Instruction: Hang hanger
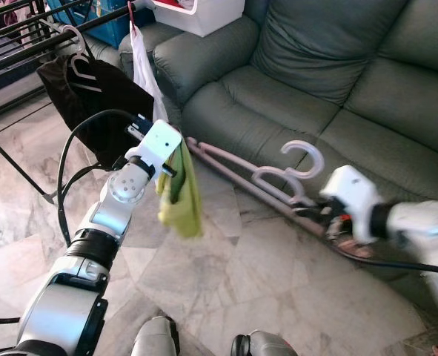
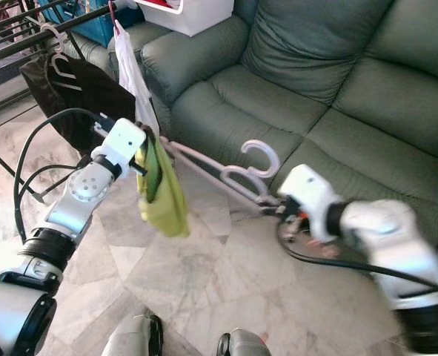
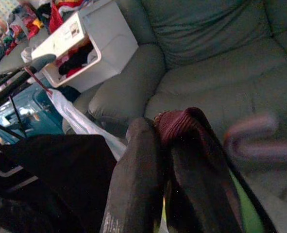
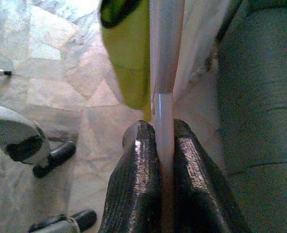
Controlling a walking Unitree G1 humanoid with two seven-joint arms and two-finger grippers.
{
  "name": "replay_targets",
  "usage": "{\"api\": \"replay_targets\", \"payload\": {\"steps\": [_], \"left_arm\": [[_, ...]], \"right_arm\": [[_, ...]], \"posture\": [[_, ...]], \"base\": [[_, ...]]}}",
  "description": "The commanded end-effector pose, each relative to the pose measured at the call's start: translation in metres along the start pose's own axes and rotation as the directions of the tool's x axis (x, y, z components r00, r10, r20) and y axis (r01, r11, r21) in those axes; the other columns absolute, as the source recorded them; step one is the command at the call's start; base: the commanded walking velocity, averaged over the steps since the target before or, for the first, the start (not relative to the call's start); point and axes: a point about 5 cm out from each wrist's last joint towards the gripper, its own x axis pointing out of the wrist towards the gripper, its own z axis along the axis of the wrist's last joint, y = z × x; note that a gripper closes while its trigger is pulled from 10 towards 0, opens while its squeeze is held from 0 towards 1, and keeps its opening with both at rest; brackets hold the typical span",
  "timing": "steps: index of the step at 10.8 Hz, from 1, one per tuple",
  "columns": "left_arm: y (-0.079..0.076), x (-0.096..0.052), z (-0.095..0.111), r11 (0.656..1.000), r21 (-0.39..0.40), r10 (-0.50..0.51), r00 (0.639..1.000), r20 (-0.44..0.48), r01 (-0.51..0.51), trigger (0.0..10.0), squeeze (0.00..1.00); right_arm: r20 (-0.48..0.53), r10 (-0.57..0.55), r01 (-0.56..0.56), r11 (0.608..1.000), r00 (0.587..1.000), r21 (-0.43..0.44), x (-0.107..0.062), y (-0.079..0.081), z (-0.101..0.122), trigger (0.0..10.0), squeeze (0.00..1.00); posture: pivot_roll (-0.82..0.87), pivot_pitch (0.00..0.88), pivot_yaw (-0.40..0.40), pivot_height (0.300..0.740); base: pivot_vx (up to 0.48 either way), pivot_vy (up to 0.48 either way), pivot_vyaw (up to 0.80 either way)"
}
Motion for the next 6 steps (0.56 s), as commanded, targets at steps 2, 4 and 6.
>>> {"api": "replay_targets", "payload": {"steps": [2, 4, 6], "left_arm": [[0.005, 0.005, 0.017, 1.0, 0.017, 0.005, 0.998, 0.068, -0.006, 10.0, 0.0], [0.008, 0.004, 0.009, 0.999, 0.031, 0.033, 0.999, 0.035, -0.034, 10.0, 0.0], [0.01, 0.004, 0.005, 0.998, 0.042, 0.052, 0.999, 0.016, -0.053, 10.0, 0.0]], "right_arm": [[0.01, 0.02, -0.02, 1.0, 1.0, 0.003, 0.008, 0.005, 0.001, 10.0, 0.0], [0.006, 0.057, -0.057, 0.998, 0.998, -0.018, 0.007, 0.011, 0.007, 10.0, 0.0], [-0.007, 0.094, -0.094, 0.995, 0.996, -0.034, 0.001, 0.018, 0.009, 10.0, 0.0]], "posture": [[-0.07, 0.093, -0.025, 0.74], [-0.07, 0.094, -0.025, 0.74], [-0.08, 0.096, -0.023, 0.74]], "base": [[0.0, 0.0, 0.0], [0.0, 0.0, 0.0], [0.0, 0.0, 0.0]]}}
